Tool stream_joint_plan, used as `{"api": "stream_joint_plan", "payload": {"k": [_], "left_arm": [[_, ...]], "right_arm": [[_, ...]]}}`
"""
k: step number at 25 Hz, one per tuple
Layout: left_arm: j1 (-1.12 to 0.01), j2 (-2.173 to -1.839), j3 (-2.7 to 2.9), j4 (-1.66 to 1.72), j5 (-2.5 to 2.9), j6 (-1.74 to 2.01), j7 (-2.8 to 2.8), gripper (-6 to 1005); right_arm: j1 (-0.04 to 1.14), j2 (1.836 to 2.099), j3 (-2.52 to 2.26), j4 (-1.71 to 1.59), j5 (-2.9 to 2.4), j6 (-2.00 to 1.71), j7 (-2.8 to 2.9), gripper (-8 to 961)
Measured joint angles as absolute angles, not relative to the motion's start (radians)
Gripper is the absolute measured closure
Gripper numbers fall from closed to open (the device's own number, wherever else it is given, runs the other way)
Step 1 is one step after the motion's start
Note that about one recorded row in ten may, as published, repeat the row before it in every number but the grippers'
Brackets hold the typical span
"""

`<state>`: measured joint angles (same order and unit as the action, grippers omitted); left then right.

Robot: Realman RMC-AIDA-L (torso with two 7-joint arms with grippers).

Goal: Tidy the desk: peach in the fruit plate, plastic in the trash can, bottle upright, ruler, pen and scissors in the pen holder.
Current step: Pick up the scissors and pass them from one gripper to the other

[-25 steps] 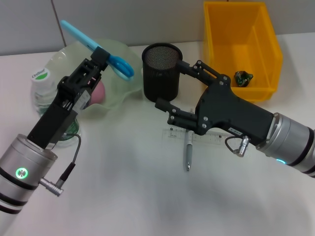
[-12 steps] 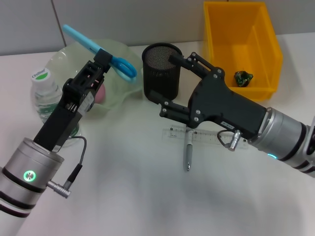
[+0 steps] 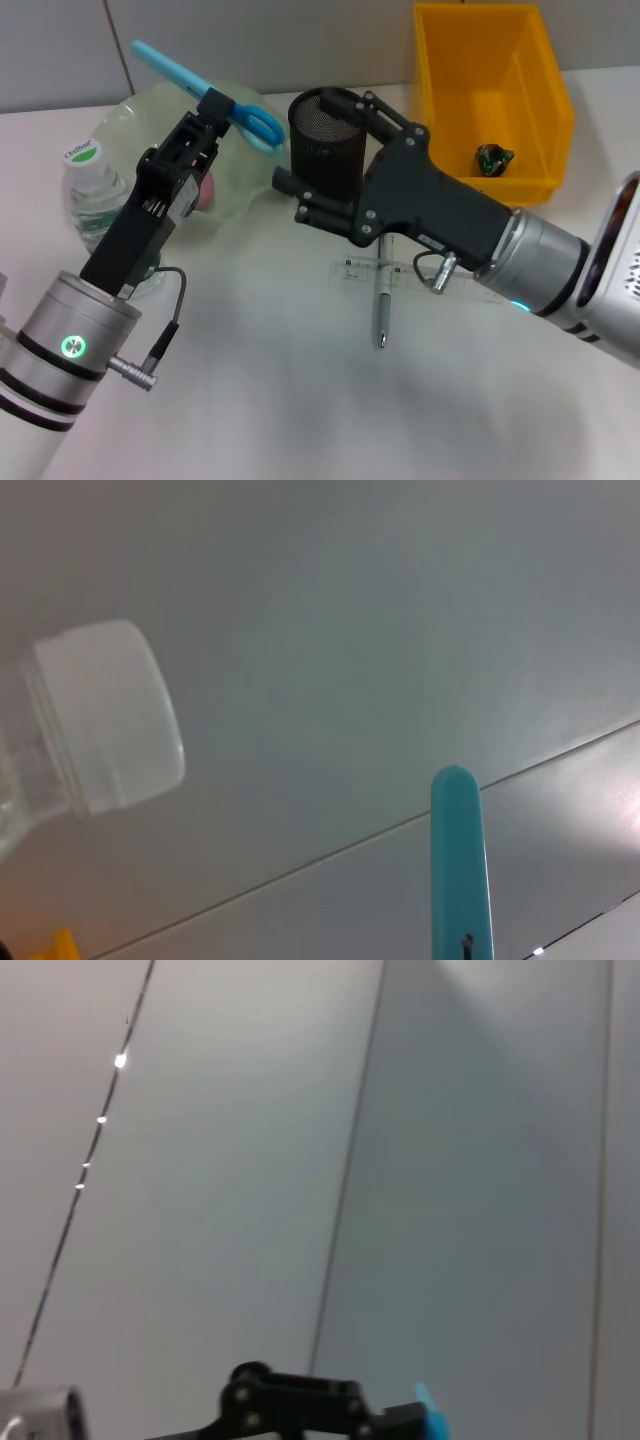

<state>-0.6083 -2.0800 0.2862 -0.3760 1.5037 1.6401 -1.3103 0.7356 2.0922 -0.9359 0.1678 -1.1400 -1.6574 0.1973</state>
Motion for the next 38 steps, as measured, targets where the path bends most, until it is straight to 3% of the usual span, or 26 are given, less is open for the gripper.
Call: {"api": "stream_joint_plan", "payload": {"k": [20,38], "left_arm": [[-0.618,-2.080,0.271,-0.390,1.505,1.629,-1.284,730],[-0.618,-2.080,0.270,-0.390,1.506,1.630,-1.284,730]], "right_arm": [[0.764,2.092,-0.536,0.242,-1.498,-1.575,0.085,129],[0.764,2.092,-0.519,0.250,-1.508,-1.569,0.074,130]]}}
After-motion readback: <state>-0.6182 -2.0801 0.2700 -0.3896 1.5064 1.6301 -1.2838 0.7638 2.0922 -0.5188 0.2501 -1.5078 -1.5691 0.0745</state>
